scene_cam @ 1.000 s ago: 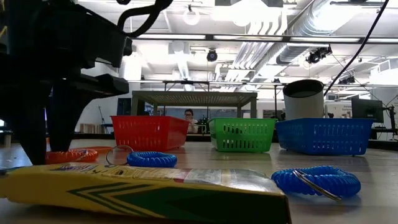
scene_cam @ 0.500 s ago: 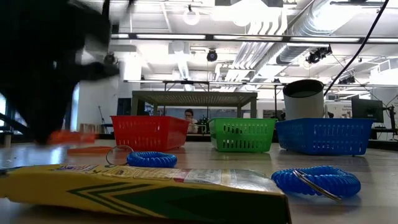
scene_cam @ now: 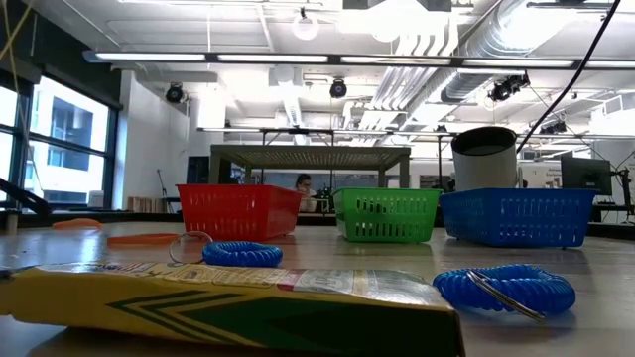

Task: Pick & Place Office Desk Supplies
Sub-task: Put the orange spring keychain into the blue bin

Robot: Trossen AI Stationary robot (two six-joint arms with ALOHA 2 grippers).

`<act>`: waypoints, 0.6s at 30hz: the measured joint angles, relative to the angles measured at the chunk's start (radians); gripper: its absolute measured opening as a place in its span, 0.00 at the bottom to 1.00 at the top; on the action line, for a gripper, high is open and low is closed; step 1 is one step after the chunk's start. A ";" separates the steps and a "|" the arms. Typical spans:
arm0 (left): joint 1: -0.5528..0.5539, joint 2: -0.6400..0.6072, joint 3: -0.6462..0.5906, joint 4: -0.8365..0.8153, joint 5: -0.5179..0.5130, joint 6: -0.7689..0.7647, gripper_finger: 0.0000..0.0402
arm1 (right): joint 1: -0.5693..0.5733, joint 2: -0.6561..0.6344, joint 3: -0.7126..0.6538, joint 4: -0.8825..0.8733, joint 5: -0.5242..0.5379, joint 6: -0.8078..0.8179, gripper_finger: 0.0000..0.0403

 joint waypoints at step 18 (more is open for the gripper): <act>0.046 0.070 0.001 0.309 -0.008 0.023 0.00 | -0.006 0.000 0.000 0.207 -0.157 -0.132 0.49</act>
